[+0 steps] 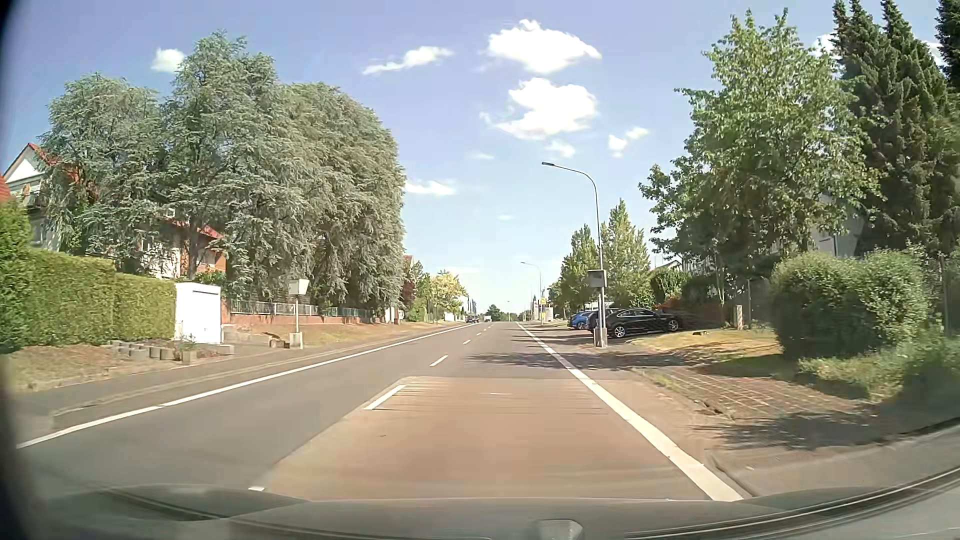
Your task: Follow the waypoints while adhering to traffic rules and regulations
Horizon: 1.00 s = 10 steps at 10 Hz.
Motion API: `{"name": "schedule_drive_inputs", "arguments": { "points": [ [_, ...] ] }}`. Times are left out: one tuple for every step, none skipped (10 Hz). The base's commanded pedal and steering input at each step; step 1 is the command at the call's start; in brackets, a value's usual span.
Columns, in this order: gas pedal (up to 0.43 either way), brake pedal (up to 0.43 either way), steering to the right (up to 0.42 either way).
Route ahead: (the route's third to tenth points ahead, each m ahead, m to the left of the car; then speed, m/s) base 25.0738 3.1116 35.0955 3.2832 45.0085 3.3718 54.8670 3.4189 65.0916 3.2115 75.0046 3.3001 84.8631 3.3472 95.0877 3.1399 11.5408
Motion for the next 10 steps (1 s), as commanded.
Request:
{"name": "schedule_drive_inputs", "arguments": {
  "points": [
    [0.15,0.03,0.001],
    [0.15,0.03,0.001],
    [0.15,0.03,0.001],
    [0.15,0.03,0.0],
    [0.157,0.03,0.0],
    [0.157,0.03,0.0],
    [0.157,0.03,0.0],
    [0.157,0.03,0.0],
    [0.157,0.03,0.0],
    [0.157,0.03,0.0]
  ]
}}
